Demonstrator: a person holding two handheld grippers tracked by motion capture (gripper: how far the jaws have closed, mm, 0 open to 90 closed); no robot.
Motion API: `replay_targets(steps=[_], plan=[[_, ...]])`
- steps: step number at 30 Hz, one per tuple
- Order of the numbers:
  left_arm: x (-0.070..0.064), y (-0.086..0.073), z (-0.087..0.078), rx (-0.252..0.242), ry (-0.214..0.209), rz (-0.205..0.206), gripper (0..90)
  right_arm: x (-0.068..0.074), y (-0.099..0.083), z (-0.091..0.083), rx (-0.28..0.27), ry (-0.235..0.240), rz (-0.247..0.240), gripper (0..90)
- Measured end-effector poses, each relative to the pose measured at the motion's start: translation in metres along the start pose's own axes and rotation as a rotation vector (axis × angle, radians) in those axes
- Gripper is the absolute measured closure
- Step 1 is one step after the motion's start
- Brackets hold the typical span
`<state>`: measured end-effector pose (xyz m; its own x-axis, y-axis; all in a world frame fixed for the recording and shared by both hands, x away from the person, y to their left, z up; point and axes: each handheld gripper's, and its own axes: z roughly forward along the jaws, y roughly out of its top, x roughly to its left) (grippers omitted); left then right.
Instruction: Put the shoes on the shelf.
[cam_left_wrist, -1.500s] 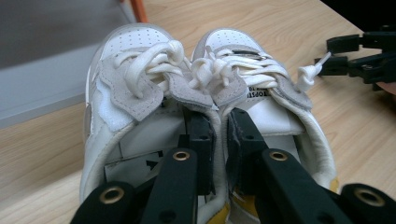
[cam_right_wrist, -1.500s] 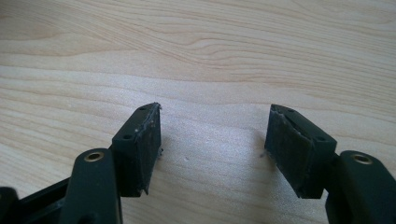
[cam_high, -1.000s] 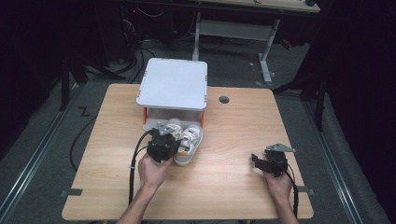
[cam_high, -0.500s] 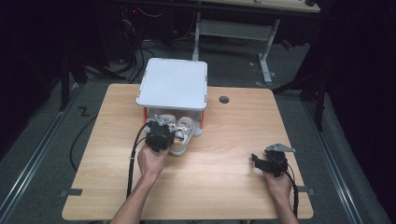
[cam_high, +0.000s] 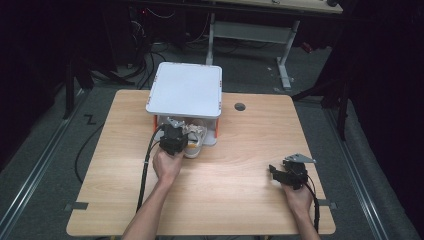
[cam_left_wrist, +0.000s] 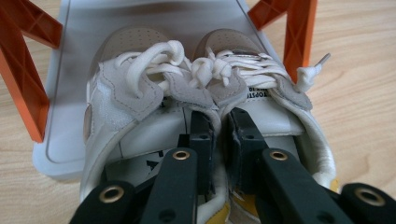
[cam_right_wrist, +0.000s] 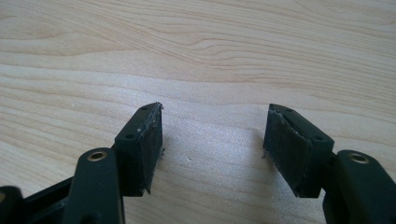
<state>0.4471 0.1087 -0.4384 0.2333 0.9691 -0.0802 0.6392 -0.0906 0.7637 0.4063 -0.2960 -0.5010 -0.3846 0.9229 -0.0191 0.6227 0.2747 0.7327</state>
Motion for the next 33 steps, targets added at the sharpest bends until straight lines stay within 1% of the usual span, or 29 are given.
replay_targets(steps=[5,7,10,12,13,15,17,19,20,21,22,24,27,28,29,33], plan=[[0.003,0.001,0.006,-0.014,0.019,-0.018,81.0,0.000,0.000,0.000,-0.001,0.004,-0.005,38.2],[0.004,0.001,0.009,-0.013,0.027,-0.020,80.9,0.000,0.000,0.000,-0.002,0.007,-0.007,39.8],[0.006,0.000,0.013,-0.011,0.032,-0.027,80.8,0.001,0.000,0.000,-0.005,0.016,-0.013,43.6],[0.007,0.000,0.016,-0.014,0.039,-0.032,80.8,0.001,0.000,-0.001,-0.010,0.015,-0.014,49.7],[0.008,0.000,0.017,-0.011,0.042,-0.030,80.8,0.001,0.000,-0.001,-0.012,0.017,-0.015,51.0],[0.009,0.000,0.018,-0.014,0.043,-0.040,80.7,0.001,0.001,0.000,-0.013,0.024,-0.017,53.5],[0.010,0.001,0.020,-0.016,0.045,-0.040,80.6,0.001,0.003,0.000,0.003,0.035,-0.022,56.2],[0.009,0.003,0.021,-0.009,0.051,-0.030,80.5,0.003,0.007,-0.002,0.012,0.059,-0.027,57.8],[0.009,0.004,0.022,-0.011,0.052,-0.025,80.4,0.006,0.010,-0.004,-0.012,0.074,-0.038,58.8],[0.008,0.005,0.022,-0.013,0.051,-0.025,80.4,0.007,0.012,-0.005,-0.012,0.084,-0.038,59.2],[0.008,0.005,0.023,-0.015,0.049,-0.025,80.3,0.009,0.017,-0.007,-0.013,0.108,-0.039,59.7],[0.007,0.006,0.025,-0.012,0.045,-0.028,80.1,0.012,0.024,-0.009,-0.035,0.140,-0.035,60.7],[0.006,0.007,0.027,-0.004,0.052,-0.017,79.9,0.016,0.038,-0.013,-0.058,0.186,-0.035,62.8],[0.007,0.007,0.028,-0.006,0.048,-0.024,79.8,0.018,0.043,-0.014,-0.067,0.198,-0.035,63.8],[0.007,0.007,0.028,-0.006,0.047,-0.025,79.6,0.020,0.049,-0.016,-0.078,0.217,-0.037,65.1],[0.008,0.007,0.029,-0.007,0.047,-0.026,78.4,0.028,0.069,-0.019,-0.103,0.266,-0.041,69.1]])
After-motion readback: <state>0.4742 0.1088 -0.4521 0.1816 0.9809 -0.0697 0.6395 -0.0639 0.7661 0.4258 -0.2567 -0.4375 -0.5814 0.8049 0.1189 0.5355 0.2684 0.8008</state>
